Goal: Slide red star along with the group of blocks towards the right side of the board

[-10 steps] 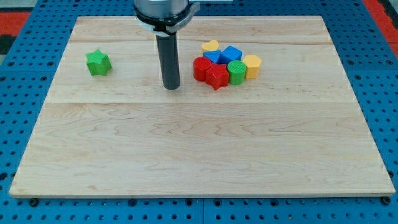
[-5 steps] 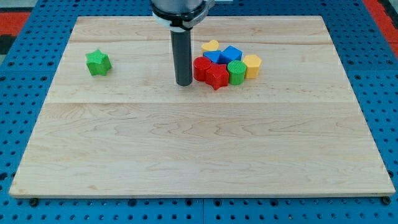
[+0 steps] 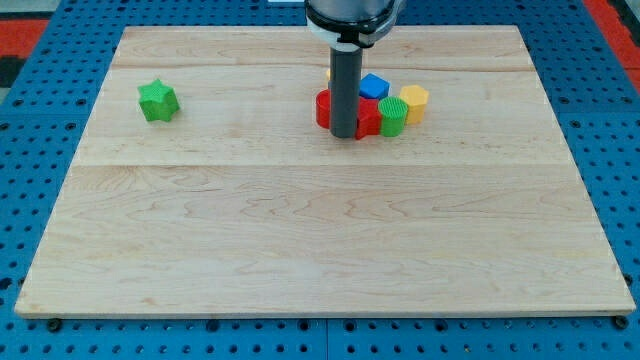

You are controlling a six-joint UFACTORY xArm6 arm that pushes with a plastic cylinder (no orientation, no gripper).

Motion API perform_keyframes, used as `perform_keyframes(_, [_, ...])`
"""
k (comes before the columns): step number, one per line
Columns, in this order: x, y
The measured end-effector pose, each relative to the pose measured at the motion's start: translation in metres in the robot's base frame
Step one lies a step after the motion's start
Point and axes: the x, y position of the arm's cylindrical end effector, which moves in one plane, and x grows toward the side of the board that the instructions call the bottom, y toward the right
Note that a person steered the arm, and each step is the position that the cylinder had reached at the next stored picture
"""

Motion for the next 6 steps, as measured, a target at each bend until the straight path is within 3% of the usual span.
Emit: perform_keyframes(6, [-0.013,0.025])
